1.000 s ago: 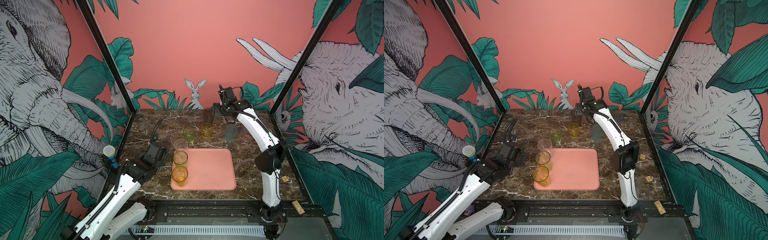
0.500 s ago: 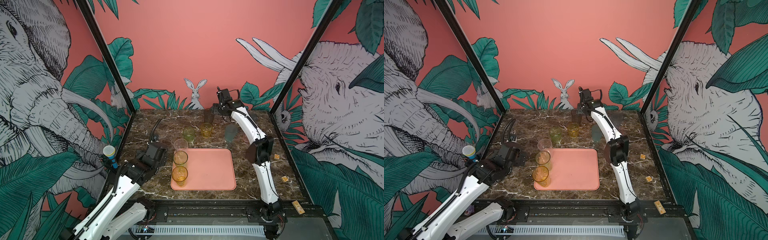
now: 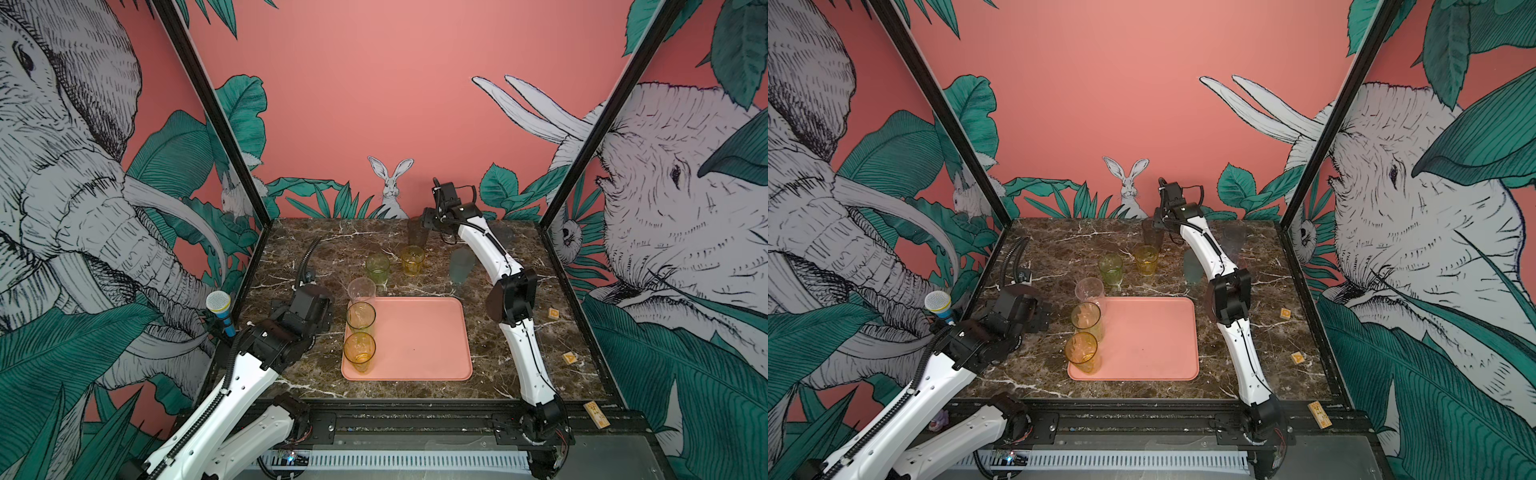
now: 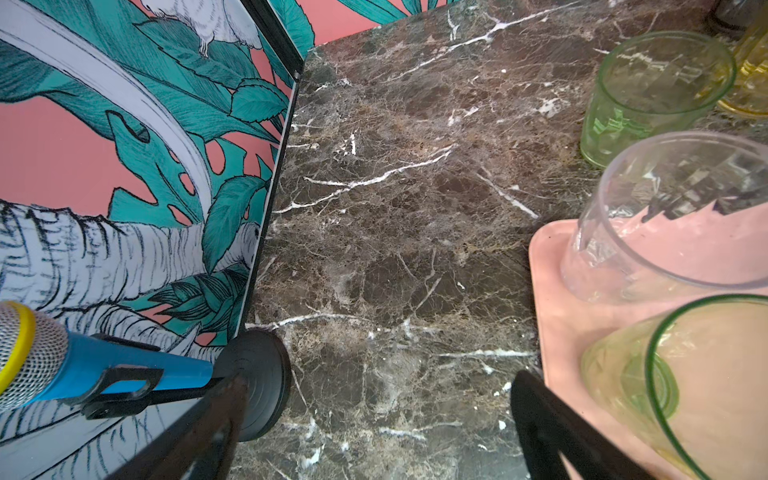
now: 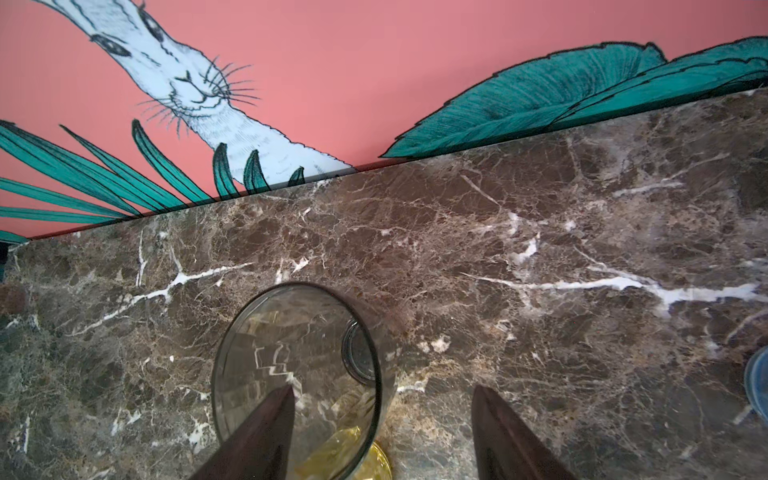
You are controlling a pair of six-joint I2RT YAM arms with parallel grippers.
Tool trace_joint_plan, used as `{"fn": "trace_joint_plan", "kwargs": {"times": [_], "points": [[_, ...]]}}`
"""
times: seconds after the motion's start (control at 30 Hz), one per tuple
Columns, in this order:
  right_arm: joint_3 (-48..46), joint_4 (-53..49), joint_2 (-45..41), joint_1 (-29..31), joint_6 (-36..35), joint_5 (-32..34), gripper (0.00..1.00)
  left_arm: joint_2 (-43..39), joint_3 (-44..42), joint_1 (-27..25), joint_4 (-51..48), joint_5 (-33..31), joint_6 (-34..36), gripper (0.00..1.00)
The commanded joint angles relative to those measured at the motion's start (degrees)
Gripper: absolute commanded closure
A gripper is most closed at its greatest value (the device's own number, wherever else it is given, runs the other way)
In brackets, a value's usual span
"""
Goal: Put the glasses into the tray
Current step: 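Reach the right gripper to the grey glass and grasp it while the left gripper withdraws, then lift the grey glass with the right gripper and carry it toward the tray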
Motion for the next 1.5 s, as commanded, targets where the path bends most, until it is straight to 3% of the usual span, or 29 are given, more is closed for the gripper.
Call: {"fn": "trace_joint_plan", "kwargs": {"times": [0.0,0.27,1.07,1.47], "points": [[2.3,1.8,1.5,-0.4,1.6,-0.6,0.32,-0.2,-0.8,0.4,0.4,-0.8,0.0,0.01],[2.2,2.6,3.2,-0.6,2.3,-1.2,0.39,0.3,-0.7,0.3,0.8,-0.7,0.2,0.01],[0.8,2.1,3.9,-0.8,3.1,-2.0,0.82,0.8,-0.7,0.3,0.9,0.3,0.4,0.01],[0.1,2.0,1.6,-0.8,2.4,-0.8,0.99,0.5,-0.6,0.3,1.1,1.2,0.4,0.01]]}}
